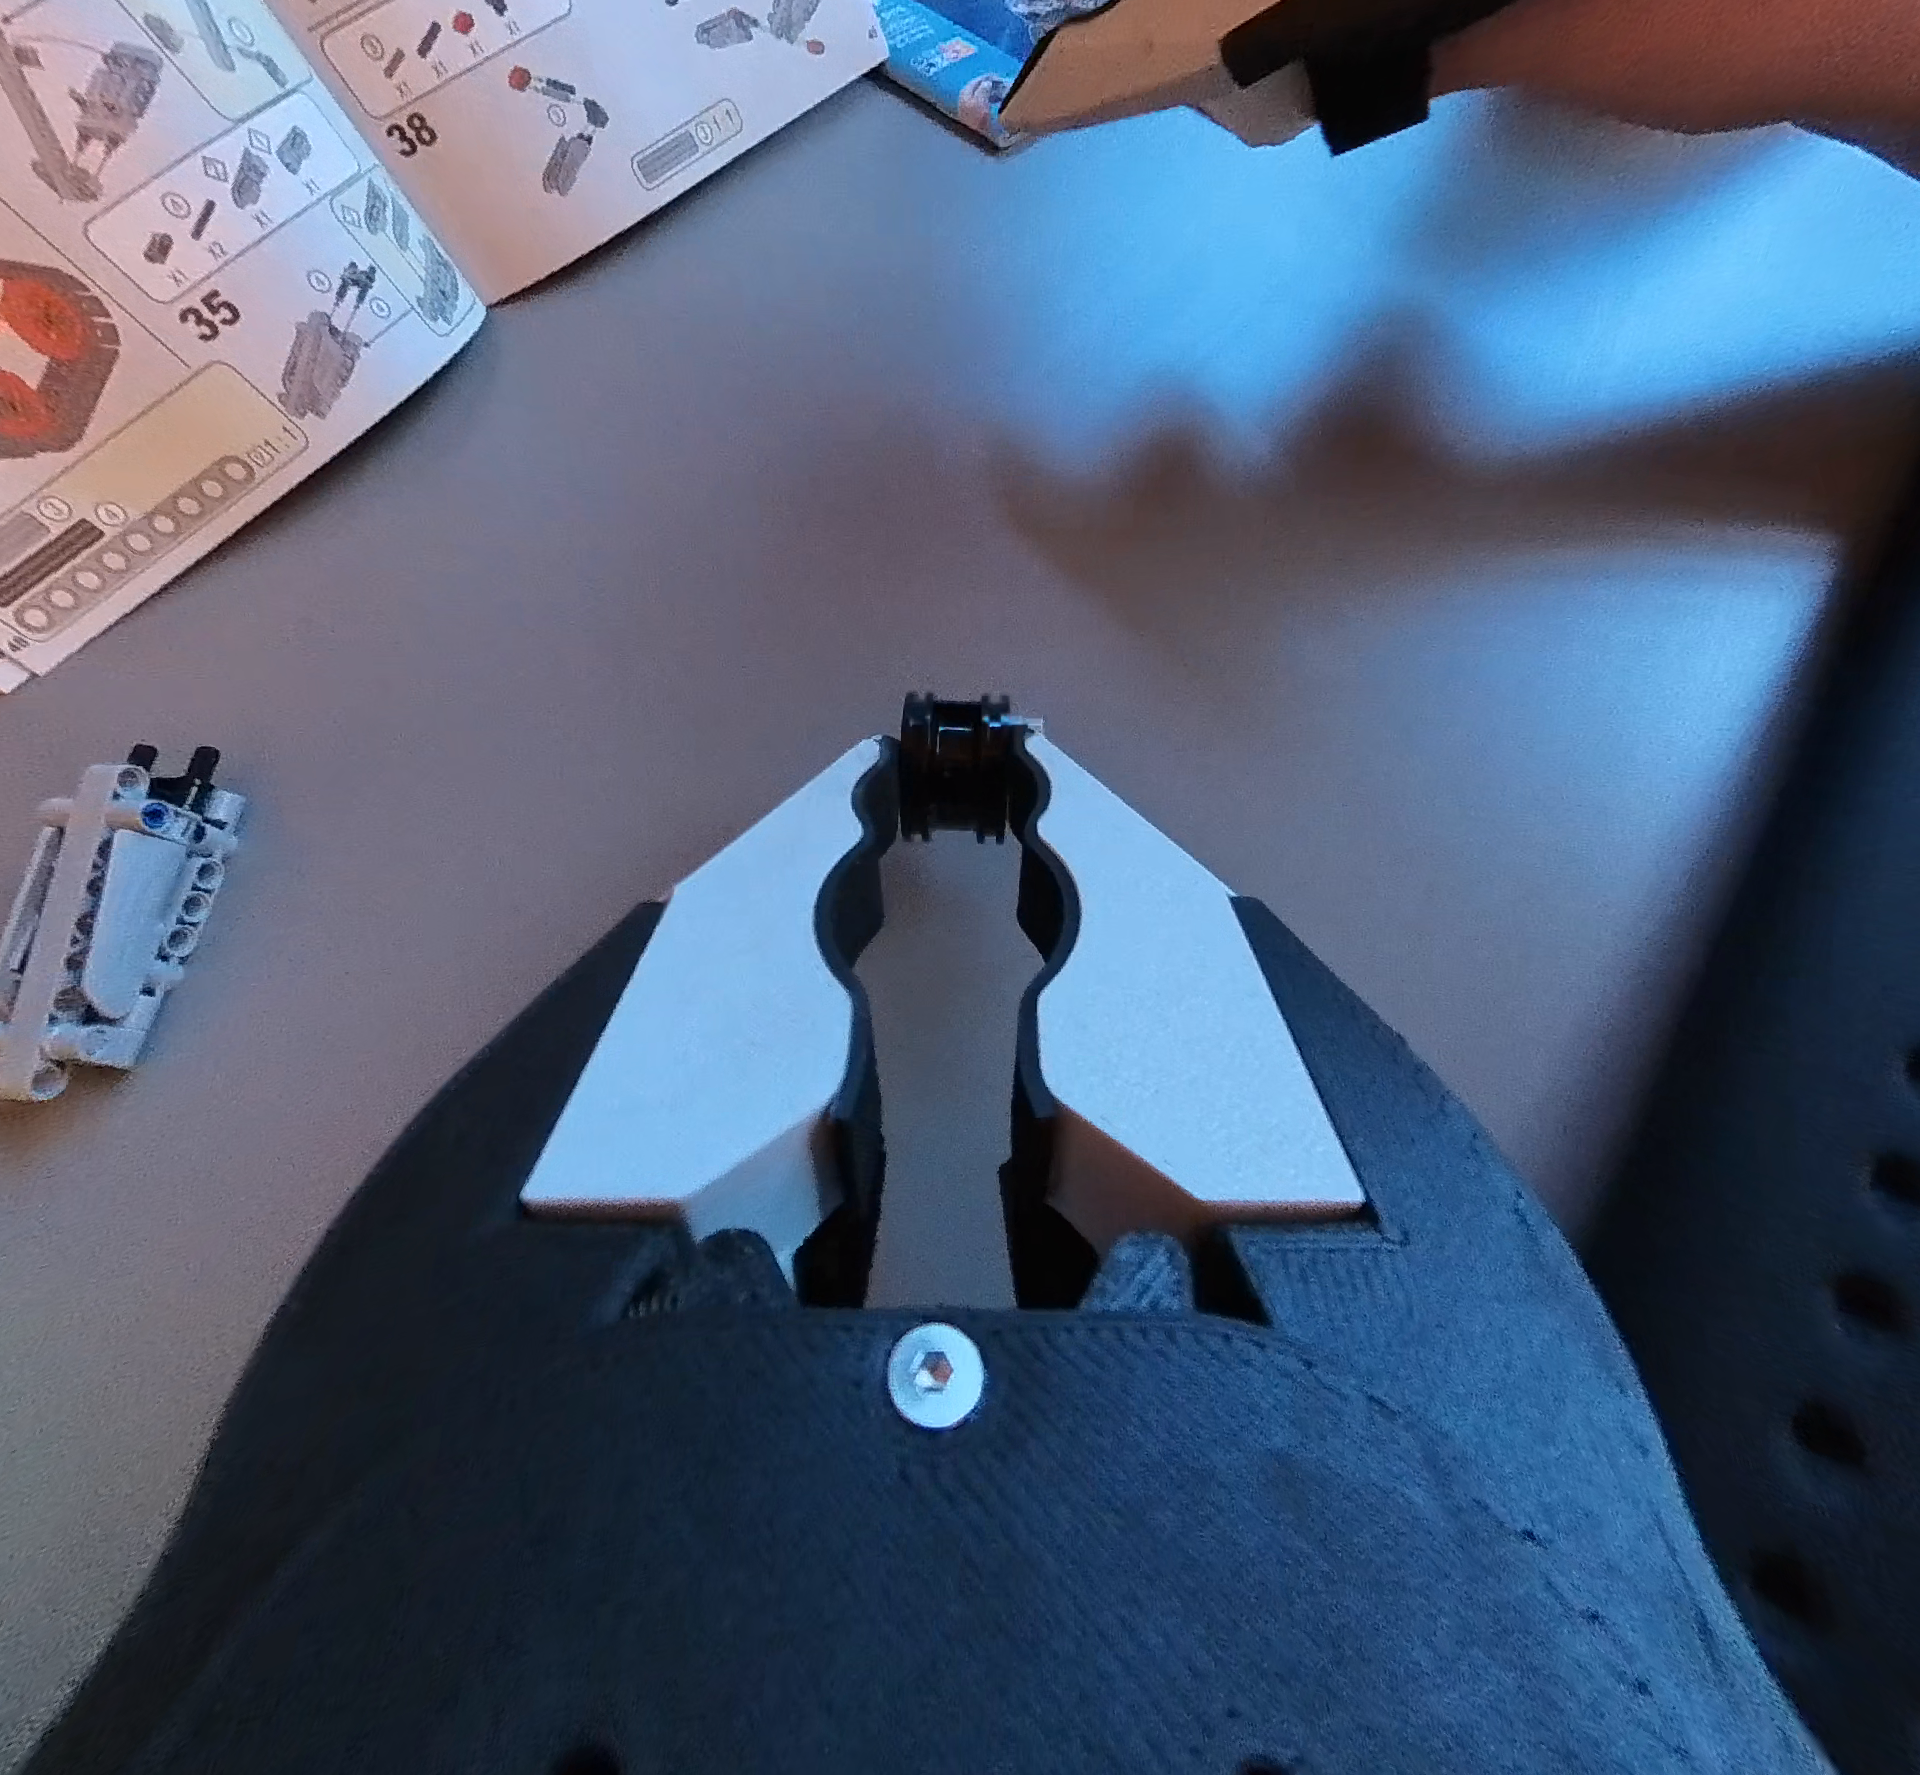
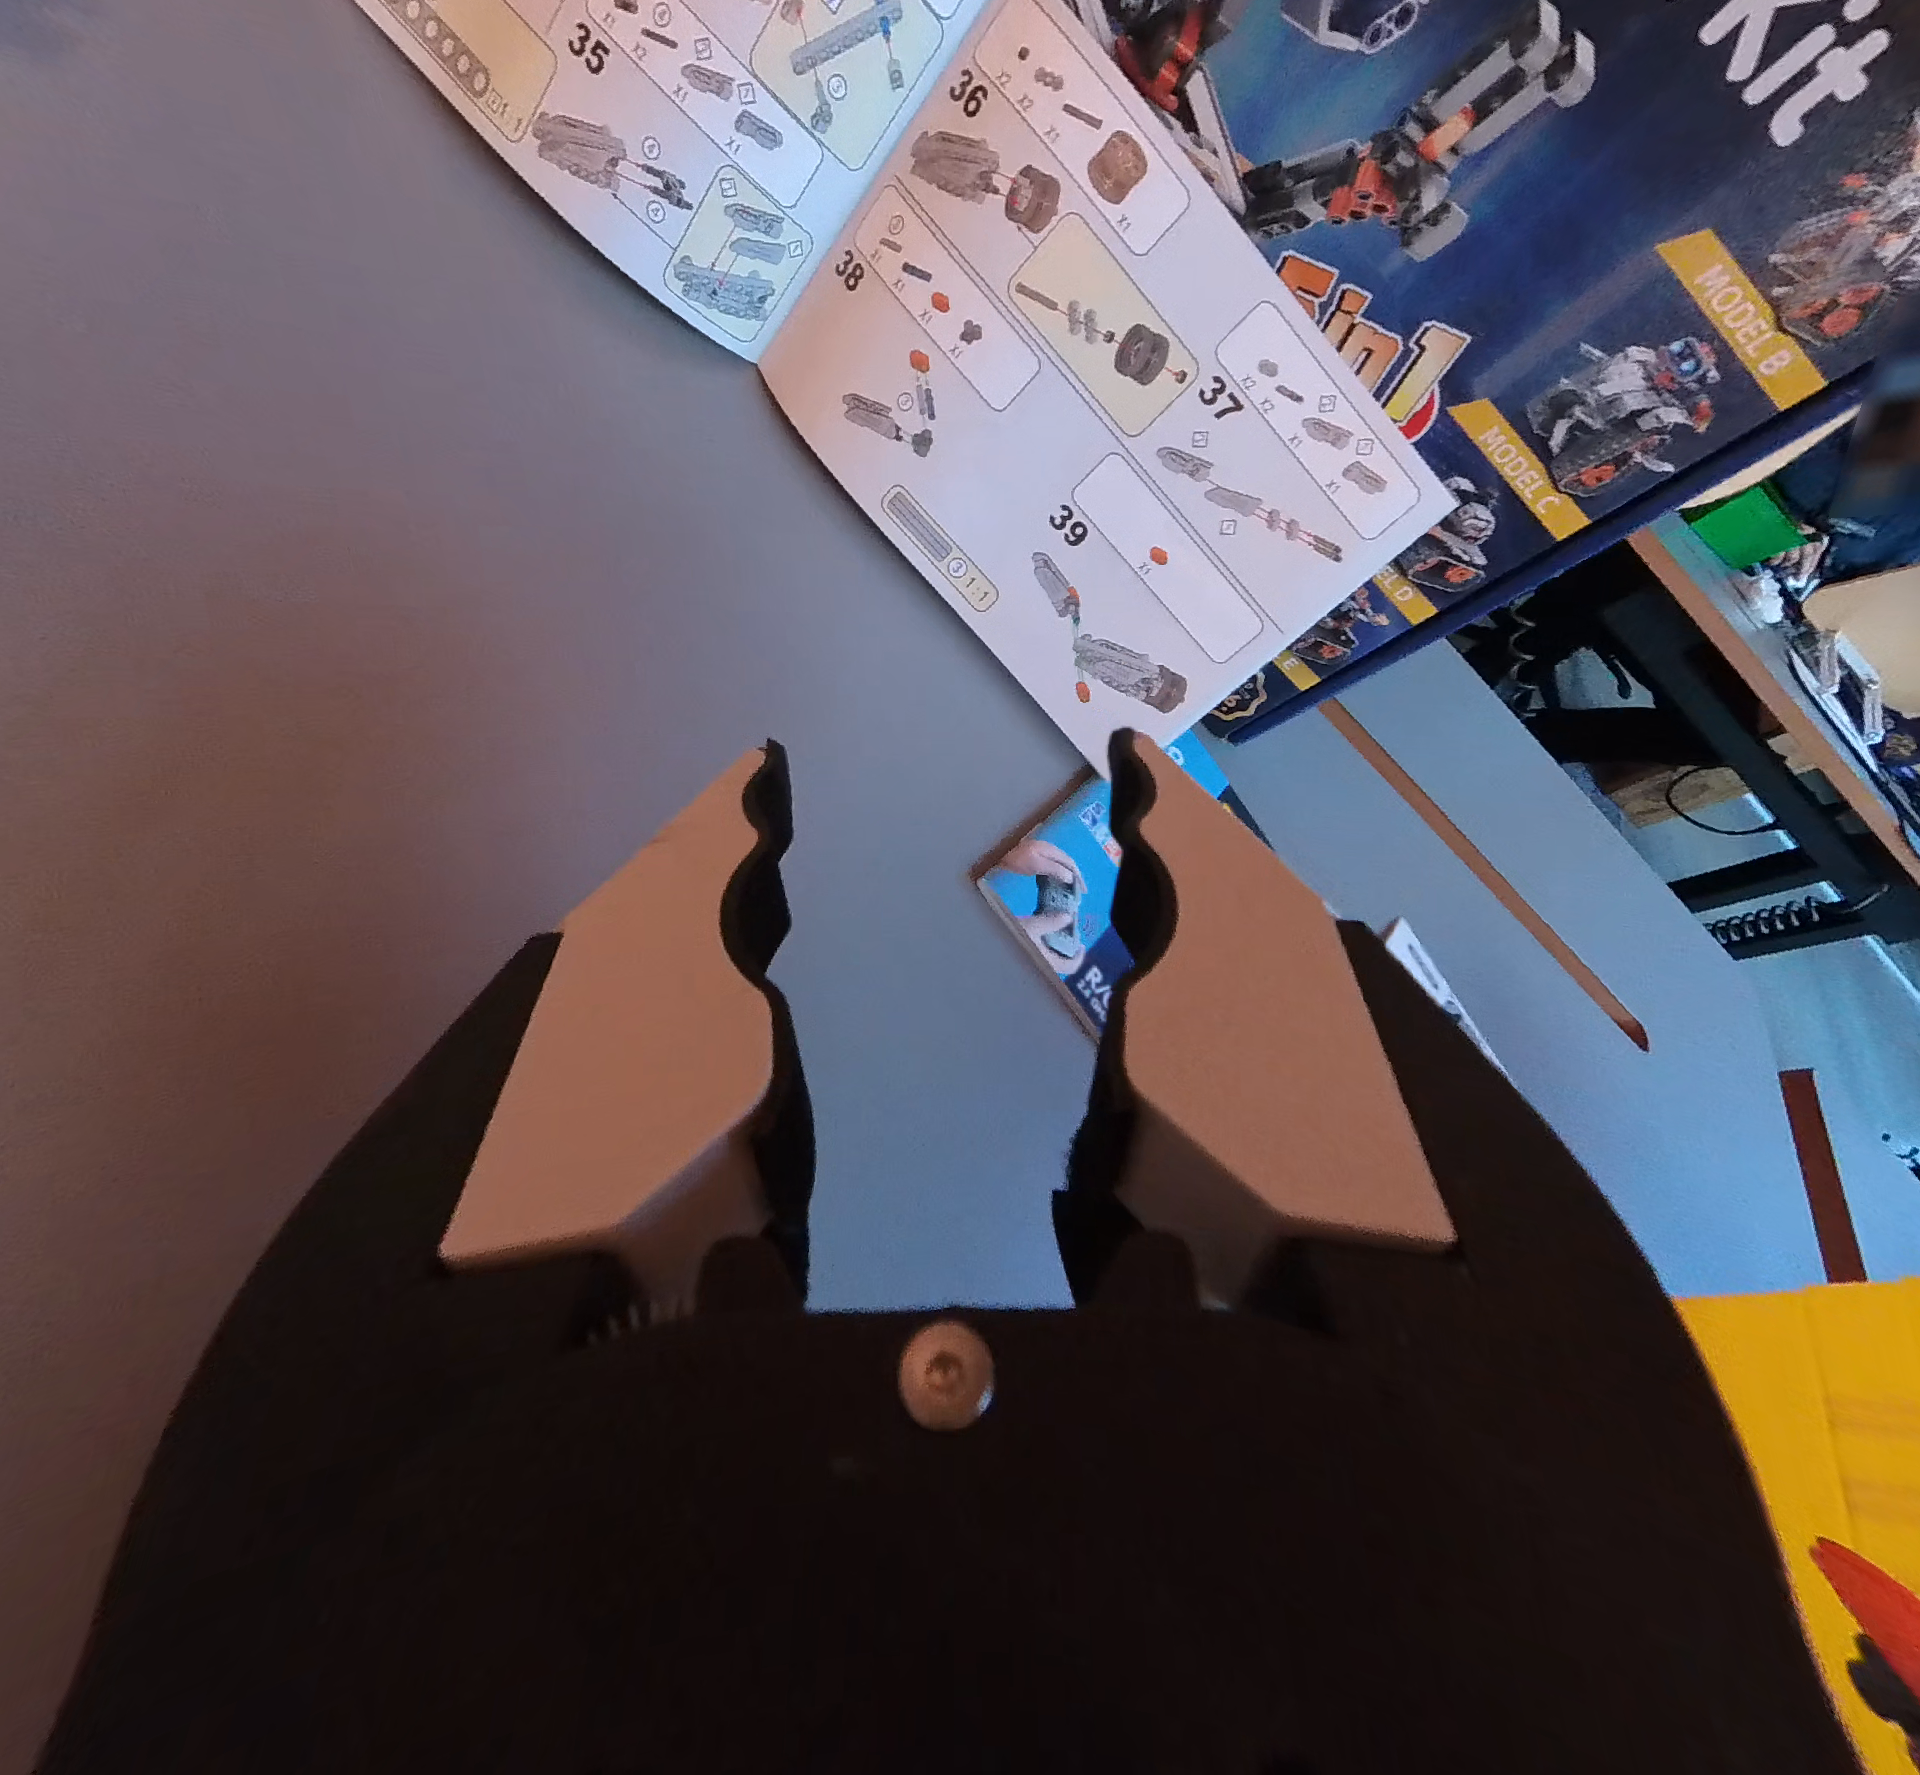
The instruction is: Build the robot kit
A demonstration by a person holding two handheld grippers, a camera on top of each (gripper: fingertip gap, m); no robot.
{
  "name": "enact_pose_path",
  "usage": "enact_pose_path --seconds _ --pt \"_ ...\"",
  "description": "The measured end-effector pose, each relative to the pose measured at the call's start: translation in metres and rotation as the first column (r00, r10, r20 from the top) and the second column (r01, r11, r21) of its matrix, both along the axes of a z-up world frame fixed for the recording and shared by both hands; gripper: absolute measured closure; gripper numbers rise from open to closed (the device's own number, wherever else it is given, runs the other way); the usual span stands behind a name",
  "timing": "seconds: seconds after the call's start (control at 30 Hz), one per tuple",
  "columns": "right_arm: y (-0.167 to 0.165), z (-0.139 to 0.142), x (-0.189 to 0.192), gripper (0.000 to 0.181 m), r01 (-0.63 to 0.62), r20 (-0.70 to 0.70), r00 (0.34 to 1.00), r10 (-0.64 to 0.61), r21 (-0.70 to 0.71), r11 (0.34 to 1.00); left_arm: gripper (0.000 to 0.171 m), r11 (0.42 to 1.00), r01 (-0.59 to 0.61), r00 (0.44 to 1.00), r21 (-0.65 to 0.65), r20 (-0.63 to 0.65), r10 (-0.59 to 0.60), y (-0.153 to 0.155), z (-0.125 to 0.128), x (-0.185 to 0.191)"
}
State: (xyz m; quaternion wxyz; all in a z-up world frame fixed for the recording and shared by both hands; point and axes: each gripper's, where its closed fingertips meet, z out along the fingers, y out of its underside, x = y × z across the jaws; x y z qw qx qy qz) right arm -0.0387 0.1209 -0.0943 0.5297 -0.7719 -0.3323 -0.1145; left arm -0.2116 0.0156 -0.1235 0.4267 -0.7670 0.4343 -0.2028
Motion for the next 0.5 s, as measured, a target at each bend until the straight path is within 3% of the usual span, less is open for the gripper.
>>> enact_pose_path --seconds 0.27,0.5 --pt "-0.003 0.005 -0.003 0.120 -0.033 -0.003 0.999 0.033 0.004 0.999 0.152 0.995 0.010 1.000 -0.102 -0.015 -0.012 -0.002 -0.019 0.006" --pt "-0.008 0.005 -0.011 0.120 -0.069 -0.025 0.997 0.068 -0.009 0.998 0.152 0.992 0.008 1.000 -0.127 0.014 -0.006 -0.001 -0.019 0.007"
